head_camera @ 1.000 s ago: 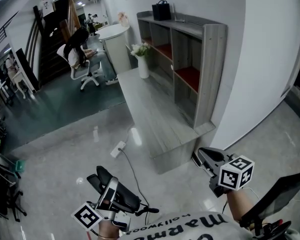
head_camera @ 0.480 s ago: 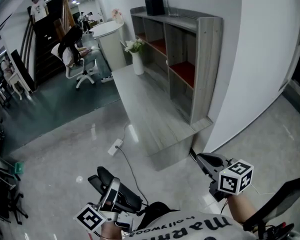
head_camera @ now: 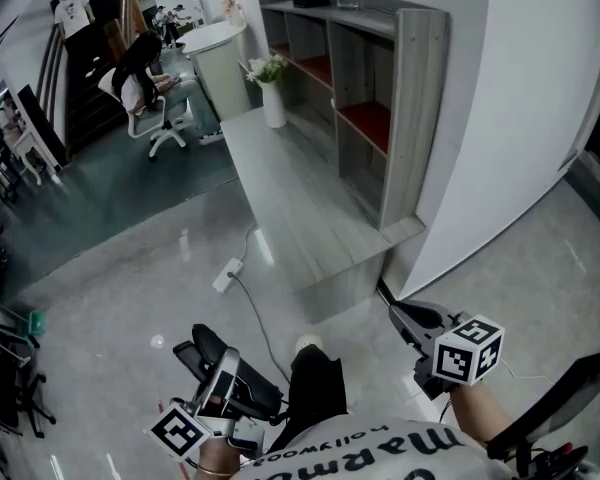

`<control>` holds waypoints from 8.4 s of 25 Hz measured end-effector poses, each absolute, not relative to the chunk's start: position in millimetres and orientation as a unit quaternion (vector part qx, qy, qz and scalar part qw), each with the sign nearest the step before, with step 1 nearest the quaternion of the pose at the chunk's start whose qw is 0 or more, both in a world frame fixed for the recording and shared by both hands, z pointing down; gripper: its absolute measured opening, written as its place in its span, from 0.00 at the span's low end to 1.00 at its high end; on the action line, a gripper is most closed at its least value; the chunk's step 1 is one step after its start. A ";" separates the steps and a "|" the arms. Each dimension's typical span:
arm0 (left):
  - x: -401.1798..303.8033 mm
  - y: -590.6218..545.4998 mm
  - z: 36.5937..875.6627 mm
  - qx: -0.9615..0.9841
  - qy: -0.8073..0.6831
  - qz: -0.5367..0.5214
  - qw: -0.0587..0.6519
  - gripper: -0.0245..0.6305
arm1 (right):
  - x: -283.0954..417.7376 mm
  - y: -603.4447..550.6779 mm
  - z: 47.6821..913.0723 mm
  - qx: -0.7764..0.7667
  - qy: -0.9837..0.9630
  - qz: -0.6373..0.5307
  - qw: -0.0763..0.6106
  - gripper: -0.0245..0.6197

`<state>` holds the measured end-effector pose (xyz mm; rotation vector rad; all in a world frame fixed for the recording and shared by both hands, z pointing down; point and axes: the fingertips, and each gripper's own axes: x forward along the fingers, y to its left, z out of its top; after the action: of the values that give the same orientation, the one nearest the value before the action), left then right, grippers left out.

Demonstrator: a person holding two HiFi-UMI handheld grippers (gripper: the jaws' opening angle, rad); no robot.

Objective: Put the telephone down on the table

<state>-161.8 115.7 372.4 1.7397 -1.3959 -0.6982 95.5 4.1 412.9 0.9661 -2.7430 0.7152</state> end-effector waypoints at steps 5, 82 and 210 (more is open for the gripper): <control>-164.5 88.0 384.4 0.686 -0.550 -0.271 0.391 0.45 | 94.2 -21.3 426.5 0.324 -0.911 0.243 0.073 0.05; -243.2 -330.0 421.4 0.855 -0.385 0.082 0.339 0.45 | -97.6 -302.1 455.7 0.368 -0.871 0.301 0.125 0.05; -152.1 -306.8 634.5 0.725 -0.382 0.496 0.288 0.45 | -14.3 -288.3 464.1 0.330 -0.879 0.319 0.129 0.05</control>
<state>-152.1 -306.8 634.5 1.9344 -1.0201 1.3240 -14.3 -288.3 464.1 0.9596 -2.5553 0.9261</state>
